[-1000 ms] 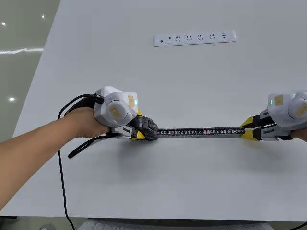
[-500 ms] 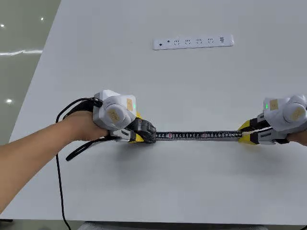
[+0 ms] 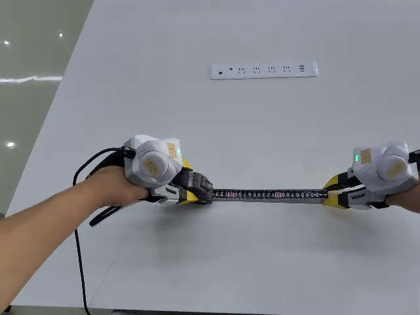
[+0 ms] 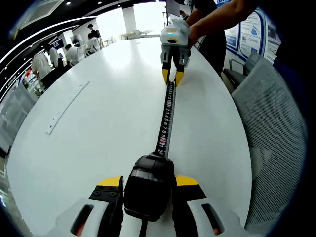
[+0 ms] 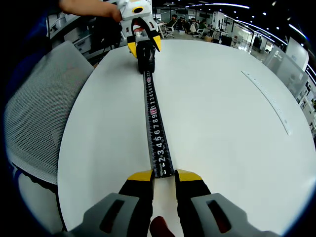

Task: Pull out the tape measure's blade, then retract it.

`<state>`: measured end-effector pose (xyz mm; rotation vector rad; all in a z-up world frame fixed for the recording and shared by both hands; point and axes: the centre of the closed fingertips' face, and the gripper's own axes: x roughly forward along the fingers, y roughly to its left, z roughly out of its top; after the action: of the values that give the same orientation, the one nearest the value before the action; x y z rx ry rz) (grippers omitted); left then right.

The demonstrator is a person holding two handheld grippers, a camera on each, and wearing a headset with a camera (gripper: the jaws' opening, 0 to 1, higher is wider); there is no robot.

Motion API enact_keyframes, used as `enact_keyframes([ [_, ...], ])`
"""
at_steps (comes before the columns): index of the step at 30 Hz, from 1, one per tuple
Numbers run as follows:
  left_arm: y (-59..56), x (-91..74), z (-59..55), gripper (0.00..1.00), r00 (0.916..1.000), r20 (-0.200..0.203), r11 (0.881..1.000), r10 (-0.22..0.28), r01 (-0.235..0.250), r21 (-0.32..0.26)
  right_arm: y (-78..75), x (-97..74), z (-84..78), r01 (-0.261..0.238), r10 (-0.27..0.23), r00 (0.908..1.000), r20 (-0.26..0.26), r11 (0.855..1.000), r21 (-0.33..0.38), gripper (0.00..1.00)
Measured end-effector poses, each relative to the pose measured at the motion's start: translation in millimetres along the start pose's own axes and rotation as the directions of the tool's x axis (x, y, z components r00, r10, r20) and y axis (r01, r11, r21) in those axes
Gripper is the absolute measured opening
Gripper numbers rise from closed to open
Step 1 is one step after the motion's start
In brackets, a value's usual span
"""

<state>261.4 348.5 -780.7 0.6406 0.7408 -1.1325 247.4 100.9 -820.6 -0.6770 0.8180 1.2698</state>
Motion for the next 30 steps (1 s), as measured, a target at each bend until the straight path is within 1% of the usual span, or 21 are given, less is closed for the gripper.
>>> enact_keyframes([
  [2, 0.7, -2.3, -0.4, 0.36, 0.9999, 0.008, 0.999, 0.014, -0.014, -0.035, -1.3, 0.2, 0.7, 0.012, -0.012, 0.9999, 0.002, 1.0, 0.009, 0.16],
  [3, 1.2, -3.4, -0.6, 0.37, 0.9997, 0.009, 0.999, 0.022, -0.022, -0.037, -2.0, 0.1, 0.8, 0.017, -0.017, 0.9999, 0.002, 1.0, 0.014, 0.16],
  [4, 0.9, -5.0, -1.5, 0.38, 0.9994, 0.009, 0.998, 0.032, -0.032, -0.05, -3.2, 0.3, 1.4, 0.027, -0.027, 0.9996, 0.005, 0.999, 0.029, 0.18],
  [6, 0.9, -6.2, -4.9, 0.41, 0.999, 0.002, 0.996, 0.044, -0.043, -0.072, -2.4, 0.7, 2.1, 0.028, -0.029, 0.9996, 0.007, 0.999, 0.034, 0.19],
  [8, 0.9, -9.5, -5.2, 0.41, 0.9975, 0.02, 0.991, 0.068, -0.065, -0.119, -0.9, 1.3, 3.0, 0.032, -0.032, 0.9994, 0.009, 0.998, 0.046, 0.2],
  [9, 0.9, -11.6, -6.3, 0.41, 0.9962, 0.025, 0.984, 0.084, -0.078, -0.163, -0.4, 1.1, 2.9, 0.037, -0.037, 0.9993, 0.008, 0.998, 0.059, 0.2],
  [11, 2.0, -14.5, -7.7, 0.42, 0.9934, 0.033, 0.974, 0.11, -0.101, -0.205, 0.0, 0.2, 2.1, 0.048, -0.049, 0.9988, 0.005, 0.996, 0.075, 0.22],
  [13, 3.9, -18.7, -9.1, 0.44, 0.9886, 0.043, 0.958, 0.144, -0.129, -0.257, -1.4, -2.1, 3.5, 0.071, -0.073, 0.9972, 0.016, 0.991, 0.11, 0.23],
  [14, 6.4, -20.8, -10.0, 0.44, 0.9842, 0.044, 0.946, 0.171, -0.152, -0.288, -1.5, -3.5, 4.5, 0.077, -0.081, 0.9964, 0.025, 0.988, 0.136, 0.24],
  [15, 4.6, -23.2, -15.4, 0.45, 0.9853, 0.019, 0.935, 0.17, -0.155, -0.319, -2.9, -5.0, 5.5, 0.086, -0.094, 0.9947, 0.041, 0.981, 0.171, 0.25],
  [16, 5.3, -24.2, -17.0, 0.45, 0.9837, 0.014, 0.927, 0.18, -0.164, -0.337, -3.9, -6.8, 7.3, 0.095, -0.106, 0.993, 0.052, 0.977, 0.189, 0.26],
  [17, 6.7, -25.4, -17.2, 0.46, 0.9808, 0.018, 0.922, 0.194, -0.176, -0.345, -5.2, -10.2, 11.5, 0.105, -0.127, 0.989, 0.077, 0.965, 0.239, 0.27],
  [18, 6.5, -26.6, -16.7, 0.47, 0.9794, 0.022, 0.917, 0.201, -0.18, -0.357, -4.9, -12.6, 13.7, 0.103, -0.13, 0.9875, 0.089, 0.962, 0.253, 0.29],
  [19, 6.5, -28.8, -14.7, 0.49, 0.9761, 0.034, 0.906, 0.215, -0.186, -0.379, -7.4, -16.8, 15.9, 0.126, -0.159, 0.9824, 0.099, 0.952, 0.28, 0.31],
  [21, 3.9, -31.7, -11.1, 0.5, 0.9751, 0.051, 0.899, 0.216, -0.178, -0.4, -7.4, -21.5, 18.6, 0.135, -0.178, 0.9778, 0.111, 0.939, 0.316, 0.32],
  [22, 2.6, -33.8, -9.4, 0.5, 0.9722, 0.057, 0.895, 0.227, -0.185, -0.407, -6.8, -24.9, 20.0, 0.14, -0.187, 0.9754, 0.116, 0.934, 0.328, 0.33],
  [23, 1.9, -35.1, -7.8, 0.51, 0.9701, 0.064, 0.894, 0.234, -0.189, -0.406, -6.6, -27.2, 21.0, 0.149, -0.199, 0.9727, 0.119, 0.929, 0.338, 0.34],
  [24, 0.4, -36.7, -5.1, 0.53, 0.967, 0.073, 0.89, 0.244, -0.193, -0.413, -5.5, -30.0, 22.4, 0.158, -0.216, 0.9686, 0.123, 0.918, 0.363, 0.35],
  [25, -0.3, -37.7, -3.7, 0.55, 0.9649, 0.078, 0.886, 0.251, -0.197, -0.419, -3.7, -31.4, 23.5, 0.157, -0.22, 0.9673, 0.127, 0.912, 0.38, 0.36],
  [27, -2.8, -40.3, -0.8, 0.59, 0.9603, 0.083, 0.875, 0.266, -0.204, -0.44, 0.3, -35.3, 25.6, 0.165, -0.238, 0.962, 0.133, 0.896, 0.412, 0.38],
  [30, -8.4, -43.7, 2.7, 0.6, 0.956, 0.091, 0.862, 0.279, -0.207, -0.463, 4.0, -38.0, 22.8, 0.173, -0.256, 0.9572, 0.135, 0.881, 0.44, 0.43],
])
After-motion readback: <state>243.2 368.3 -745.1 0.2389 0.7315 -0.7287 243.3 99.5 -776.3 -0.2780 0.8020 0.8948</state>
